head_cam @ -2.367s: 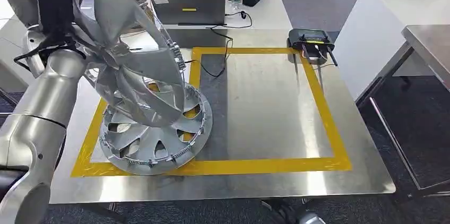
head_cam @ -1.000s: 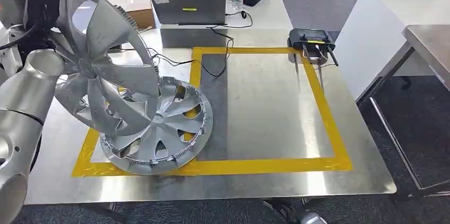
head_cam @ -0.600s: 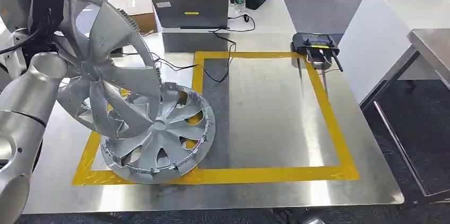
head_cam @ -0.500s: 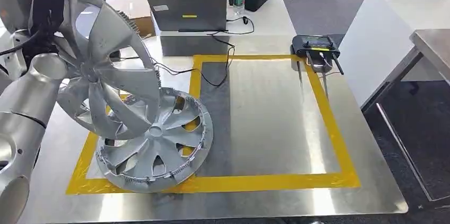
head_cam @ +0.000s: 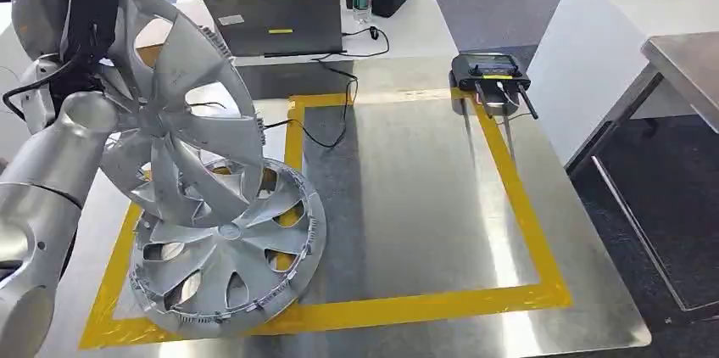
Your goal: Take the parts from the cabinet and place them on the table.
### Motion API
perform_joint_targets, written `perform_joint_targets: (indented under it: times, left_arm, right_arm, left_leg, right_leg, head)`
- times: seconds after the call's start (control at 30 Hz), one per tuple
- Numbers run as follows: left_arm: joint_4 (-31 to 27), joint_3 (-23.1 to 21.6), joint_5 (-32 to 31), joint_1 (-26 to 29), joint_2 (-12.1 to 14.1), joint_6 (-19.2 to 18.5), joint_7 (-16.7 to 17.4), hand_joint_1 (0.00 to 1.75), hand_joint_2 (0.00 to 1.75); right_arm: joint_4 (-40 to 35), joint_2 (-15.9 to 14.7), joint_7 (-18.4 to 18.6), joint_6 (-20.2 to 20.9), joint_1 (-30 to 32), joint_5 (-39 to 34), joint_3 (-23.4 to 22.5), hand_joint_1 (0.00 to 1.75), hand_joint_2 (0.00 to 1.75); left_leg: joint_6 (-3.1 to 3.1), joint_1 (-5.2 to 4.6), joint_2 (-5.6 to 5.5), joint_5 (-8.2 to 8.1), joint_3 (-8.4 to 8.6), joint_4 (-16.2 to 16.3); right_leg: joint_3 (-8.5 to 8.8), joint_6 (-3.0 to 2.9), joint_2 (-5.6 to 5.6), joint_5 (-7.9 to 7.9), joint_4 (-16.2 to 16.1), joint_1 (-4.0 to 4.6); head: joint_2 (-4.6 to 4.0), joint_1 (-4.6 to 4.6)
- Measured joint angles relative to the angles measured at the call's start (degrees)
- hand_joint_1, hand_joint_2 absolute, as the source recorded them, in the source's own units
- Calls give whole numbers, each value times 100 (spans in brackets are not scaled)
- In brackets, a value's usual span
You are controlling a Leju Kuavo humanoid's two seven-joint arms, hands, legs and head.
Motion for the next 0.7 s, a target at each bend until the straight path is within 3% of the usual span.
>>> perform_joint_targets:
  times: [0.03, 0.07, 0.1, 0.13, 0.2, 0.23, 0.3, 0.37, 0.4, 0.47, 0.5, 0.53, 0.57, 0.6, 0.63, 0.7]
  left_arm:
    - [0, 0, 0, 7, -7, -20, 2, 0, 0]
    - [0, 0, -4, 11, -7, -22, 2, 0, 0]
    - [2, 0, -7, 5, -4, -28, 7, 0, 0]
    - [2, 0, -7, 3, 2, -26, 9, 0, 0]
    - [2, 2, -7, 5, -4, -39, 7, 0, 0]
    - [2, 2, -4, 5, -4, -52, 7, 0, 175]
    - [2, 0, -228, 4, -2, 60, 99, 0, 175]
    - [7, -186, -1132, -10, 2, 357, 289, 0, 175]
    - [11, -385, -1578, -43, 13, 288, 326, 0, 0]
    - [-13, -599, -1713, -59, 74, -224, -49, 0, 0]
    - [-53, -480, -1341, -58, 96, -635, -186, 0, 175]
    - [-50, -266, -771, -64, 87, -871, -205, 0, 175]
    - [-46, 89, -133, -65, 17, -731, -104, 0, 0]
    - [-42, 298, 185, -84, -20, -418, 0, 0, 175]
    - [-31, 451, 374, -99, -70, -117, 64, 0, 0]
    - [-61, 417, 617, -103, -85, -136, 2, 0, 0]
  right_arm:
    - [0, 0, 0, 0, 0, 0, 0, 0, 0]
    - [0, 0, 0, 0, 2, 0, 0, 0, 0]
    - [0, 0, -2, 0, 3, 0, 0, 0, 0]
    - [0, 0, -4, 0, 6, -2, -2, 0, 0]
    - [0, 0, -2, 9, 18, 0, -2, 0, 0]
    - [0, 0, -4, 9, 16, -2, -2, 0, 0]
    - [0, 0, -4, 7, 10, -2, -2, 0, 0]
    - [0, 0, -17, 7, 7, -2, -2, 0, 0]
    - [0, 0, -33, 7, 12, -2, -2, 0, 0]
    - [0, 0, -41, 7, 11, 4, -2, 0, 0]
    - [0, 2, -46, 7, 3, 9, -2, 0, 0]
    - [0, 7, -44, 7, -5, 9, -2, 0, 0]
    - [0, 15, -37, 7, -14, 7, -2, 0, 0]
    - [0, 24, -28, 7, -16, 0, -2, 0, 0]
    - [0, 31, -15, 7, -15, 2, -2, 0, 0]
    - [0, 33, -13, 7, 3, 9, -2, 0, 0]
  left_leg:
    - [34, -17, -29, 160, 52, 1]
    - [58, -1, -41, 258, 69, -10]
    - [16, 8, -44, 289, 63, -17]
    - [36, 6, -60, 304, 55, -18]
    - [65, 6, -85, 306, 48, -19]
    - [80, 6, -85, 304, 47, -20]
    - [102, 4, -88, 298, 48, -20]
    - [117, 4, -88, 300, 46, -19]
    - [125, 4, -96, 302, 44, -20]
    - [129, 4, -127, 303, 44, -22]
    - [128, 4, -127, 304, 44, -22]
    - [127, 4, -122, 305, 52, -22]
    - [127, 2, -104, 304, 57, -23]
    - [127, 2, -94, 304, 65, -24]
    - [127, 2, -92, 304, 67, -26]
    - [129, 7, -101, 305, 64, -32]
  right_leg:
    - [-10, 60, 0, -19, -9, 15]
    - [3, 73, -1, -24, 4, 26]
    - [8, -72, -5, -15, -5, 30]
    - [6, -132, -6, 19, -7, 38]
    - [35, -121, -32, 20, -61, 42]
    - [46, -118, -45, 20, -79, 42]
    - [68, -70, -46, 20, -117, 43]
    - [81, 61, -47, 32, -152, 37]
    - [93, 100, -52, 29, -160, 37]
    - [106, 104, -78, 27, -160, 38]
    - [104, 109, -78, 31, -159, 38]
    - [102, 114, -71, 35, -159, 37]
    - [95, 131, -54, 46, -159, 36]
    - [93, 148, -44, 57, -160, 37]
    - [94, 147, -40, 56, -161, 39]
    - [104, 153, -58, 45, -160, 46]
  head:
    - [0, 4]
    - [0, 7]
    - [0, 7]
    - [0, 9]
    - [0, 7]
    - [0, 9]
    - [0, 7]
    - [0, 7]
    - [0, 7]
    - [0, 7]
    - [0, 7]
    - [0, 7]
    - [0, 7]
    - [0, 7]
    - [0, 4]
    - [0, 4]
